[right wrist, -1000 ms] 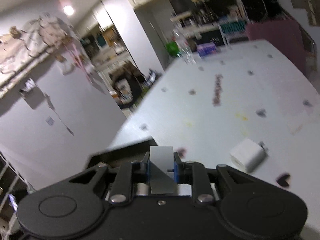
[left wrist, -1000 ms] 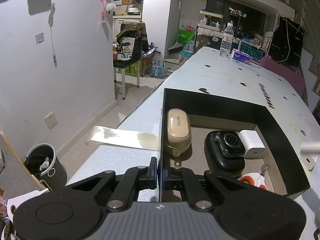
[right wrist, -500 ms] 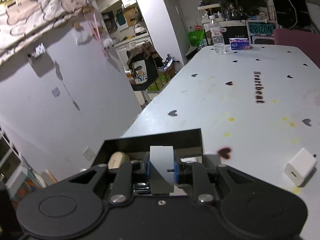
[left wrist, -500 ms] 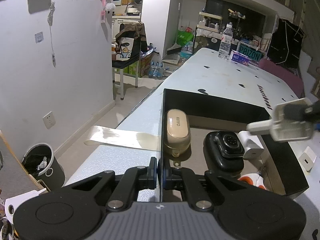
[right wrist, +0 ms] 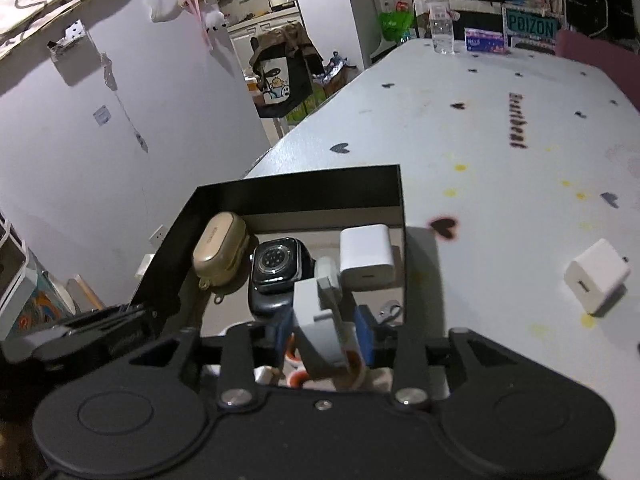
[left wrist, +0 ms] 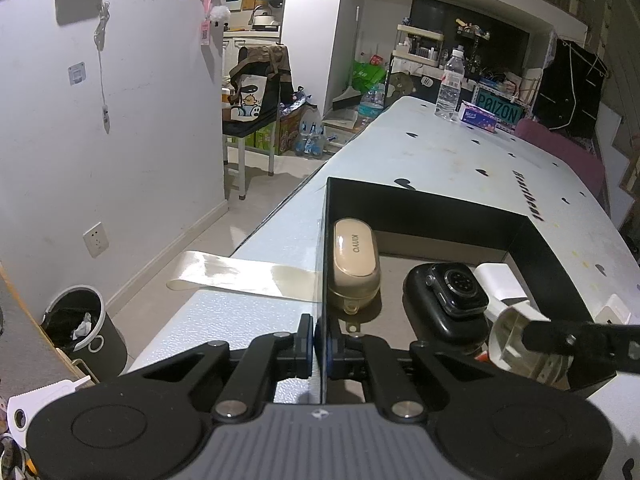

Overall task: Organize rigid objects
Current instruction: 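Lower the plug adapter into the black box and open the right gripper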

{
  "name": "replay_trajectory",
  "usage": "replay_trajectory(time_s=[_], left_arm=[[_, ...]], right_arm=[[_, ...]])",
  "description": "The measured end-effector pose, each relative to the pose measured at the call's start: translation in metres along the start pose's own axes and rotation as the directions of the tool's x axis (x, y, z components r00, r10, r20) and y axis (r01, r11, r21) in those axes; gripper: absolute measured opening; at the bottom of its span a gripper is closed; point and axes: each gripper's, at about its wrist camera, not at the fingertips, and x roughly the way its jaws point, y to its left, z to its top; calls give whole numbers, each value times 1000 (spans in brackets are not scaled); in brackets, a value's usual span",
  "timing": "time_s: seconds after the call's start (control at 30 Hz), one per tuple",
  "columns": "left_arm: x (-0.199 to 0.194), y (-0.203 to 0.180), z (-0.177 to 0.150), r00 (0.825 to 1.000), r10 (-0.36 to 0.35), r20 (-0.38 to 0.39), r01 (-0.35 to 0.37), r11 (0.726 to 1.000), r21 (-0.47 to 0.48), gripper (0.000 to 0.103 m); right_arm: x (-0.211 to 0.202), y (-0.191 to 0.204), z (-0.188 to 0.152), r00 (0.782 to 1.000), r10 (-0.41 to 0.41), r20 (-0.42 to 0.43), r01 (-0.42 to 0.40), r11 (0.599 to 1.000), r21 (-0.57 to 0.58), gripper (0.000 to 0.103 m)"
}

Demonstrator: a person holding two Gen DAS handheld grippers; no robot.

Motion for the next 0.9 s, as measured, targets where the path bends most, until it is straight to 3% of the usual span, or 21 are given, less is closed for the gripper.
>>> replay_trajectory(time_s=[0.17,0.3,0.4,0.6,0.67,0.8,0.9], left_arm=[[0,0,0,1000,0,0,0,1000,0,7],[0,0,0,1000,0,0,0,1000,0,6],[0,1,0,1000,1,0,-1,1000,1,6],[0,3,0,1000,2,-6,-2,1000,1,6],[0,3,0,1000,2,-6,-2,1000,1,6],[0,3,0,1000,2,-6,-2,1000,0,6],[0,3,0,1000,3,-6,-3,1000,2,6]], right_arm=[[-16,-1,-3,999,-20,26,20,1000,-24,37],[-20,-1,0,998,9,56,-7,999,-38,21],[-15,7,4,998,26,58,-21,997,-79,18],[0,4,1,995,-89,48,93,989,-112,16],[2,0,1,991,-124,39,128,985,-116,9],[-8,-2,5,995,-79,62,84,992,-91,10],[-17,3,7,997,-1,72,8,996,-88,11]])
